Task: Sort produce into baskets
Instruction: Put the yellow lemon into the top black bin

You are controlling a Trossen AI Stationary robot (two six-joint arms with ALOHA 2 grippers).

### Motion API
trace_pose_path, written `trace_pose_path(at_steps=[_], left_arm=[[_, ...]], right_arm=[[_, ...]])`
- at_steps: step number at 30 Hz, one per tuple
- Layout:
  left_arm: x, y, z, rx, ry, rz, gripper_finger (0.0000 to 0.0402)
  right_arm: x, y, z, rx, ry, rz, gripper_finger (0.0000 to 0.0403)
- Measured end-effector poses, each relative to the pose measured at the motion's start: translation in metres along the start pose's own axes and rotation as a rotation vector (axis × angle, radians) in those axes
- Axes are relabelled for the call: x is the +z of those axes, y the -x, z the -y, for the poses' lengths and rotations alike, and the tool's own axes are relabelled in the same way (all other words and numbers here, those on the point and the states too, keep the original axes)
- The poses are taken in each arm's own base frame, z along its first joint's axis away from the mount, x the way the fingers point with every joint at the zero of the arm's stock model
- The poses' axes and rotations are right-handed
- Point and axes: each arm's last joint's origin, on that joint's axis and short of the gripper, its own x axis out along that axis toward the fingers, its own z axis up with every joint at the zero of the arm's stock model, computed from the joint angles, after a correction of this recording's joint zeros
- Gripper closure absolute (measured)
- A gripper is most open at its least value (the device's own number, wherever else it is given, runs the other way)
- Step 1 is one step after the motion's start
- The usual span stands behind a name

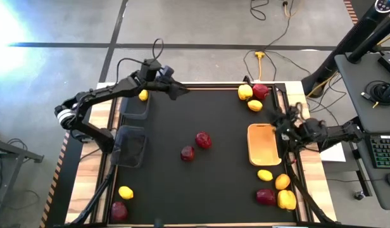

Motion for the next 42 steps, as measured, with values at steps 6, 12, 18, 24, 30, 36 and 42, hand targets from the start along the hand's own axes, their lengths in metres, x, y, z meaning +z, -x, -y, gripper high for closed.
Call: trace_pose_path(at_steps=[6, 12, 18, 24, 30, 36, 42], left_arm=[[0.004, 0.002, 0.020, -0.104, 0.008, 0.035, 0.0112], [0.010, 0.007, 0.030, -0.143, 0.003, 0.089, 0.0112], [0.007, 0.002, 0.036, -0.170, 0.013, 0.085, 0.0112], [0.003, -0.002, 0.044, -0.193, 0.012, 0.066, 0.0112], [0.000, -0.003, 0.054, -0.249, 0.005, 0.037, 0.0112], [-0.005, -0.005, 0.062, -0.297, -0.005, 0.005, 0.0112], [-0.007, -0.005, 0.067, -0.319, 0.008, -0.014, 0.0112]], right_arm=[[0.022, 0.002, -0.004, -0.106, -0.060, 0.252, 0.0390], [0.008, -0.010, -0.004, -0.281, 0.081, 0.030, 0.0390], [-0.015, -0.031, -0.006, -0.551, 0.155, -0.266, 0.0390], [-0.013, -0.070, -0.026, -0.598, 0.343, -0.436, 0.0354], [0.008, -0.090, -0.012, -0.940, 0.486, -0.690, 0.0240], [0.021, -0.116, 0.021, -1.124, 0.478, -0.964, 0.0140], [0.023, -0.147, 0.072, -1.169, 0.445, -1.247, 0.0053]])
